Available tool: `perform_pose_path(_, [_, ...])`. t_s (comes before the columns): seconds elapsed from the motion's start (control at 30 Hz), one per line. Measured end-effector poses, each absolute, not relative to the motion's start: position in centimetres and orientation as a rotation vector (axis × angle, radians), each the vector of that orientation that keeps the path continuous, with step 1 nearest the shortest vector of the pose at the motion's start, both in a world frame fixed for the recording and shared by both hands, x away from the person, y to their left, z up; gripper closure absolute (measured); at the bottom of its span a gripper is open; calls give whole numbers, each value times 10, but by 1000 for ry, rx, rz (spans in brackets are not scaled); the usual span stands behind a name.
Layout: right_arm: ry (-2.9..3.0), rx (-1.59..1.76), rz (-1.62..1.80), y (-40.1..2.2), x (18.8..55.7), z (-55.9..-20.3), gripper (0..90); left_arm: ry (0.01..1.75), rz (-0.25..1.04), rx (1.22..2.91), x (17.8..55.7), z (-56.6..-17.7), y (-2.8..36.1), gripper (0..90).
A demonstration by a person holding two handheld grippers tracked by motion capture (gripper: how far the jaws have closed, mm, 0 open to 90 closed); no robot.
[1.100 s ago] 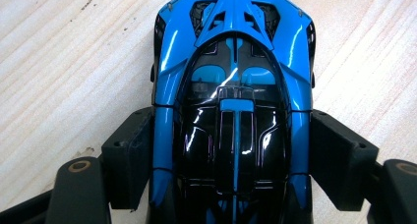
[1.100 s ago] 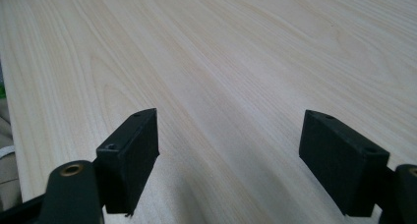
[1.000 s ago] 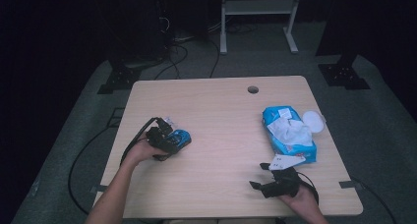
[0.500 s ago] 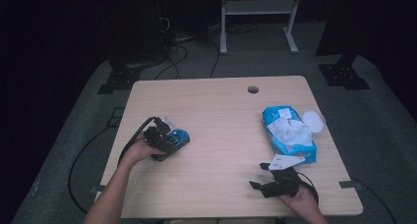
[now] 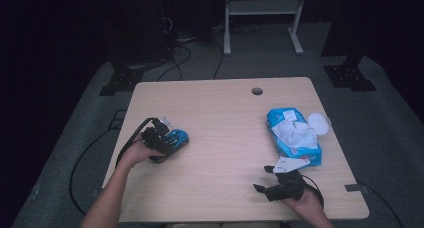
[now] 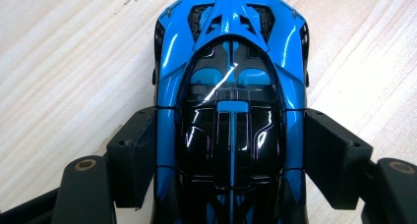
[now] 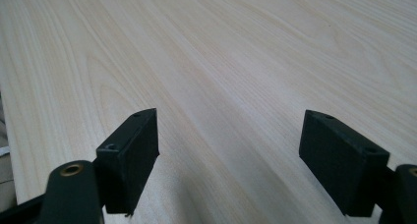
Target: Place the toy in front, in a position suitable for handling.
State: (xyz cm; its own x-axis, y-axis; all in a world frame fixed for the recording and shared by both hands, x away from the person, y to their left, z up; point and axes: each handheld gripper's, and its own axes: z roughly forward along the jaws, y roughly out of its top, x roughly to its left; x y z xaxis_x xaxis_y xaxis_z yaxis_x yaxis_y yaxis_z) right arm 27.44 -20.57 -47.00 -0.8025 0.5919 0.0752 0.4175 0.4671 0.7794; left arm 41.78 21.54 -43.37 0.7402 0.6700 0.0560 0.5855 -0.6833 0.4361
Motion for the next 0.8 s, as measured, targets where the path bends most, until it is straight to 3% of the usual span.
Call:
perform_pose_path(0.3, [2498, 878, 1252, -207, 275, -469, 218, 864, 318, 2557, 409, -416, 198, 283])
perform_pose_path(0.8, [2434, 913, 1289, -219, 275, -463, 218, 531, 245, 2583, 380, -404, 107, 282])
